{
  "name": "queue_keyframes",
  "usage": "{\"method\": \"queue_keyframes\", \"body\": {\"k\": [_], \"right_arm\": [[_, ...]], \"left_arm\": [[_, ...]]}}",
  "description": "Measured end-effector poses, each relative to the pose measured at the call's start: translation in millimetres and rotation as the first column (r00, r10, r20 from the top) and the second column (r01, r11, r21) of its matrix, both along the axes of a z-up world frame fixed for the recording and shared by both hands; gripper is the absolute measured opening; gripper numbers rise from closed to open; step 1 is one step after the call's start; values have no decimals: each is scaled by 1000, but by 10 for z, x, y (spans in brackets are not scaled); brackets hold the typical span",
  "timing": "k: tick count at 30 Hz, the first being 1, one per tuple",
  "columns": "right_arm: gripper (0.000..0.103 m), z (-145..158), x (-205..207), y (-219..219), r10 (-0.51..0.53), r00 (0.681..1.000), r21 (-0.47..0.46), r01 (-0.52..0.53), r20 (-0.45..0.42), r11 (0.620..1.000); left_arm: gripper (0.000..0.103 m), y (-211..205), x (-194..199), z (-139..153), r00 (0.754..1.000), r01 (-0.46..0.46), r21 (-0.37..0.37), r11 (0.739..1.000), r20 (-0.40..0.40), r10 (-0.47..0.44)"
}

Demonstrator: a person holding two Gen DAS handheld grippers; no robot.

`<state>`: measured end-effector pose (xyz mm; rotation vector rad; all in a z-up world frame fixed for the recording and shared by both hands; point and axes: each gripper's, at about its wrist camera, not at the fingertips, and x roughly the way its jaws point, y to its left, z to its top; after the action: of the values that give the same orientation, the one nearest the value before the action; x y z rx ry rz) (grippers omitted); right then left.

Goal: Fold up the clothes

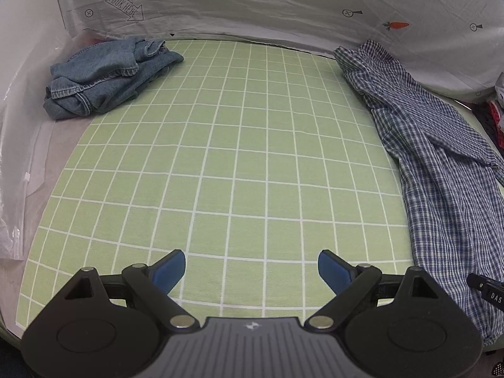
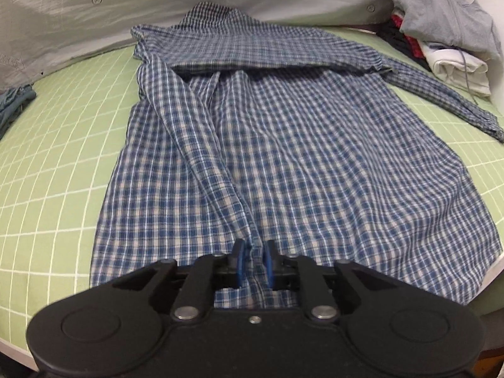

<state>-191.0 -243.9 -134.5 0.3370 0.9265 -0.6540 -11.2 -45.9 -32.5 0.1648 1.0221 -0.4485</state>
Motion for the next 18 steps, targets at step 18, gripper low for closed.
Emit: {"method": "queue_keyframes", "body": {"k": [18], "right_arm": [[74,372,-295,-1601,-94,983,96,80,156,992]], "left_arm": [[92,-1869,138,-181,999,-16,48,999,-42,18]]}}
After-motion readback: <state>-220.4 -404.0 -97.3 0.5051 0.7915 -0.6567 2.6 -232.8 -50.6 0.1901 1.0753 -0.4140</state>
